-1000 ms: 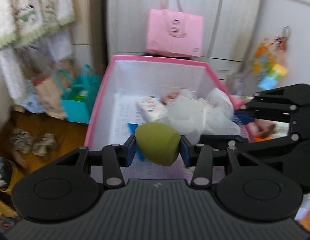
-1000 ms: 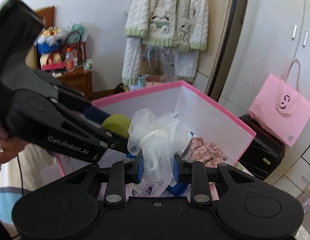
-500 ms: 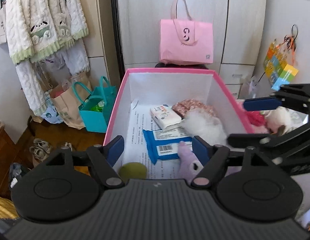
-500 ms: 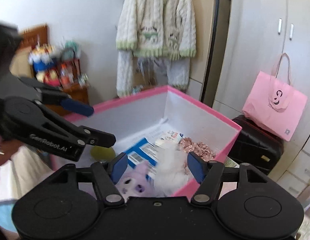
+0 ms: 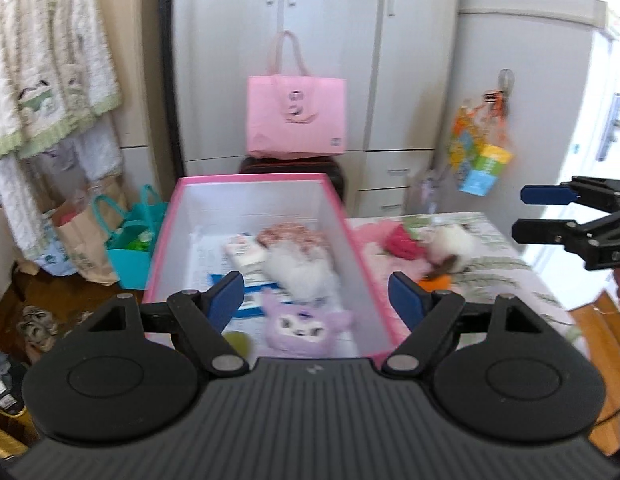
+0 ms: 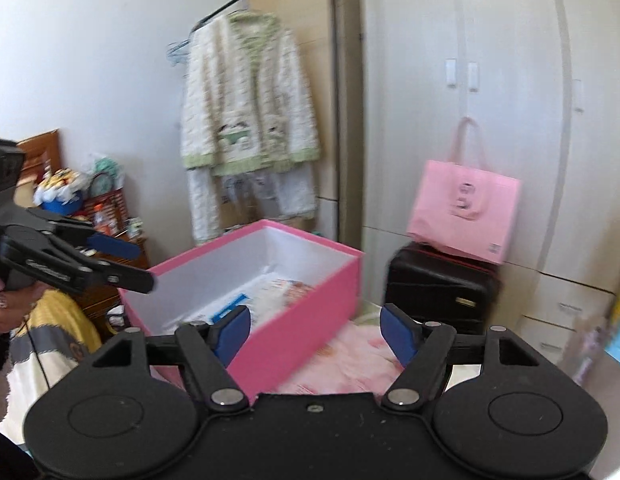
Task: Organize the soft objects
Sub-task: 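Move both grippers toward the white fluffy plush with brown ears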
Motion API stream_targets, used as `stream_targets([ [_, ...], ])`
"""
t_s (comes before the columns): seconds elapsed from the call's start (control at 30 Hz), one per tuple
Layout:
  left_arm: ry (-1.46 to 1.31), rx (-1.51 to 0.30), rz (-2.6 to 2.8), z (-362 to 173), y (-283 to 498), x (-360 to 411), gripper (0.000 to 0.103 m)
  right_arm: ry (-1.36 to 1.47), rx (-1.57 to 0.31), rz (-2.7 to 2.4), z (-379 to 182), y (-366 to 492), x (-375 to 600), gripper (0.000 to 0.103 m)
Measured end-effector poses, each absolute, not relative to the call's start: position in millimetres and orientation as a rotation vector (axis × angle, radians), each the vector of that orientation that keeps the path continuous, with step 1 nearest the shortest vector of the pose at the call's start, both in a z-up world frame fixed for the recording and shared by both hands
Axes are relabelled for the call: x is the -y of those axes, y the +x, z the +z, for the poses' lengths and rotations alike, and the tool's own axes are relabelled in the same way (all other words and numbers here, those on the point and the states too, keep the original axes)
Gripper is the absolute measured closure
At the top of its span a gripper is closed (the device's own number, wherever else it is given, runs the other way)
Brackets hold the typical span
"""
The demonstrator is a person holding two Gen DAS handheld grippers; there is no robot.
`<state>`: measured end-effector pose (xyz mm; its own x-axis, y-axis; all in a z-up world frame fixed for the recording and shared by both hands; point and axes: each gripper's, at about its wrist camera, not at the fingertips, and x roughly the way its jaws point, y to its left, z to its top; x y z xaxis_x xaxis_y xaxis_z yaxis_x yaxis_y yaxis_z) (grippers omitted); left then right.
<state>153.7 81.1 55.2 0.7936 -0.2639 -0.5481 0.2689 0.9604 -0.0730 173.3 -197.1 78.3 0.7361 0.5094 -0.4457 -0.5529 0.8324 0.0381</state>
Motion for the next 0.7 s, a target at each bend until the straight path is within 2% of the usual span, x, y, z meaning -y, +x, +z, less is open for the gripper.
stream_targets([
  [0.4, 0.076, -0.615, -0.505, 58, 140, 1, 0.017, -0.098, -0.520, 0.461, 56, 145, 267, 0.018],
  [0.7, 0.084, -0.661, -0.592, 39, 177, 62, 0.015, -0.098, -0.566, 0.457, 22, 171, 284, 0.013],
])
